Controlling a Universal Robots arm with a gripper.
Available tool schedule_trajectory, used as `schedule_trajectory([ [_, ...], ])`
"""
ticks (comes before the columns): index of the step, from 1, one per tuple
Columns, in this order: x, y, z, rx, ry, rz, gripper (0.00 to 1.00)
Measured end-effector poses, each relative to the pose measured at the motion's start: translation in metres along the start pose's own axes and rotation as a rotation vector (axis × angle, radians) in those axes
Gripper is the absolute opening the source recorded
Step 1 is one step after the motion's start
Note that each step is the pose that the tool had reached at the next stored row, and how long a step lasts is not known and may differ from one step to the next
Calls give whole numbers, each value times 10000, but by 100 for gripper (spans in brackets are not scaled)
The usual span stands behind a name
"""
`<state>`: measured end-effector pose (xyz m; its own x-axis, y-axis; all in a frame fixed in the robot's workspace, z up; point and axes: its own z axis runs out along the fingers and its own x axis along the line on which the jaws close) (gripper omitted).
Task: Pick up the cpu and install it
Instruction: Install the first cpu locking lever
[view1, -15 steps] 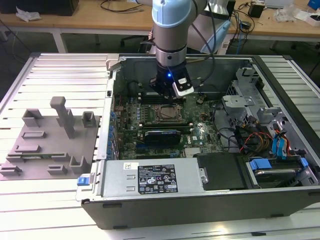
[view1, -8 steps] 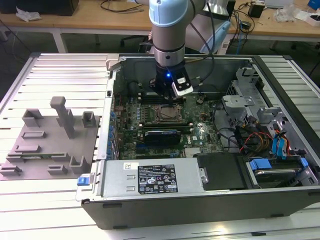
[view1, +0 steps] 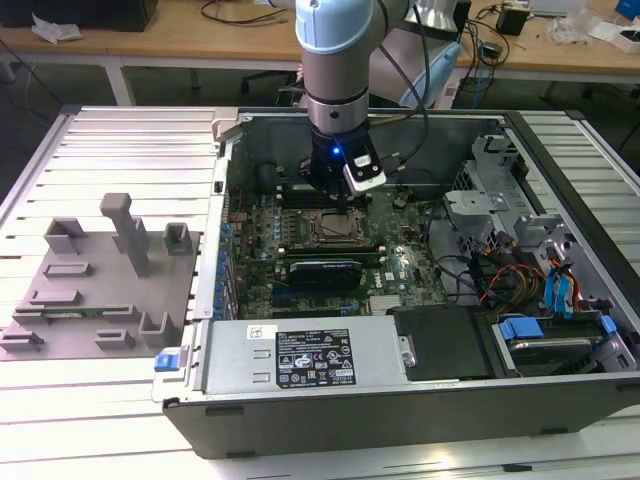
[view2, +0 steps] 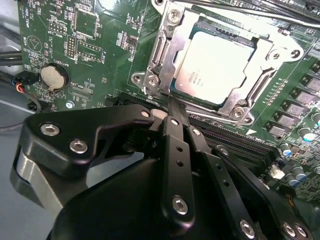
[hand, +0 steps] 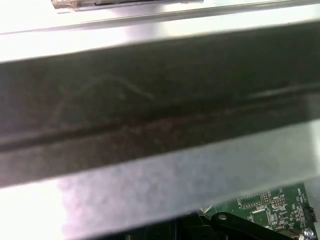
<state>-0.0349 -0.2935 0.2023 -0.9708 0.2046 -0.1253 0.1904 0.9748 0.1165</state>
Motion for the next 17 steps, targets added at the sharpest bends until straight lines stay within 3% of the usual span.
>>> schedule_trajectory([
  [5,-9,10,-76,-5,-35,-2,11],
  [12,54,38,-82,-46,-231,-21,11],
  [17,110,41,-79,-62,-301,-27,11],
])
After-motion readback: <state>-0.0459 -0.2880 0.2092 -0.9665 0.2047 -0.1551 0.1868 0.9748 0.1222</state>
